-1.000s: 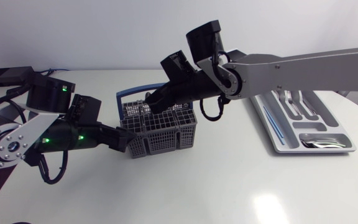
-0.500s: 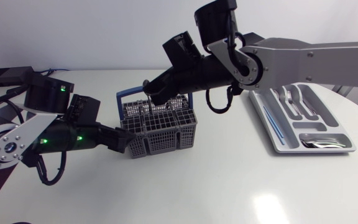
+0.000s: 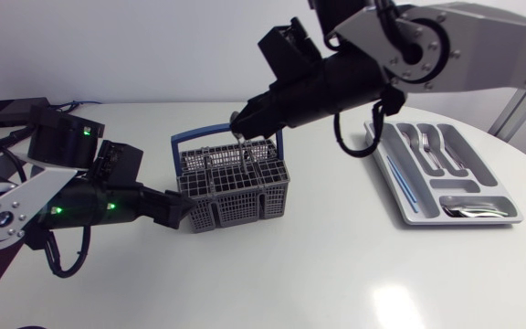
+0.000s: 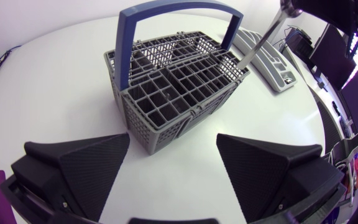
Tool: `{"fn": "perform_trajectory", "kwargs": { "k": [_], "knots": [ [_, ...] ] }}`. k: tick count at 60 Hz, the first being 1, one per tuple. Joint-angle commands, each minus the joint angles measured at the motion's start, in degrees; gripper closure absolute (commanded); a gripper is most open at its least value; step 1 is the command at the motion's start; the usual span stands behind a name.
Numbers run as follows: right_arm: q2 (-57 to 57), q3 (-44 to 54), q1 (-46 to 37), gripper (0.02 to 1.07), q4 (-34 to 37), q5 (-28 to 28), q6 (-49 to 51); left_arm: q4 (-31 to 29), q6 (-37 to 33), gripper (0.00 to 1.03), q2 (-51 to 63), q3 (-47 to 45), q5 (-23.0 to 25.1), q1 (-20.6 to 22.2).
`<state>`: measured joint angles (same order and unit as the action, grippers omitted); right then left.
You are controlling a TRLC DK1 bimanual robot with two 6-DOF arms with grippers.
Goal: Unload the cutlery basket into the drawer organizer.
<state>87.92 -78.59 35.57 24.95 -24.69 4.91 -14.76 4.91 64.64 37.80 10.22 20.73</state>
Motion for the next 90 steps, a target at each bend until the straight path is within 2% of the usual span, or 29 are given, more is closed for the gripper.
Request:
{"fn": "perform_trajectory", "kwargs": {
  "k": [1,29,51,64,71,85,90],
  "knots": [
    [-3.2,-2.5,-1.6,1.01,3.4,1.0,-1.3,-1.0,1.2,0.05,-0.9,-0.2,-0.4,0.8],
    [-10.0,-0.9,-14.1,1.01,22.7,3.0,1.9,-5.5,3.6,0.05,-3.3,1.0,-2.6,3.1],
    [-15.6,6.8,-29.7,1.01,28.5,8.2,11.4,-8.2,5.2,0.05,-4.5,1.5,-4.9,5.0],
    [-16.4,11.0,-37.8,1.01,28.0,14.4,18.6,-8.9,5.8,0.05,-4.3,1.8,-6.8,5.9],
    [-16.3,14.3,-41.7,1.01,24.6,18.2,22.5,-8.9,6.2,0.05,-3.9,1.8,-7.0,6.0],
    [-12.4,19.6,-51.1,1.01,14.4,20.6,31.7,-8.9,7.4,0.05,-3.3,1.7,-7.4,5.6],
    [-9.9,21.3,-54.2,1.01,8.7,21.8,34.7,-8.9,7.7,0.05,-3.0,1.9,-8.0,5.7]
  ]
}}
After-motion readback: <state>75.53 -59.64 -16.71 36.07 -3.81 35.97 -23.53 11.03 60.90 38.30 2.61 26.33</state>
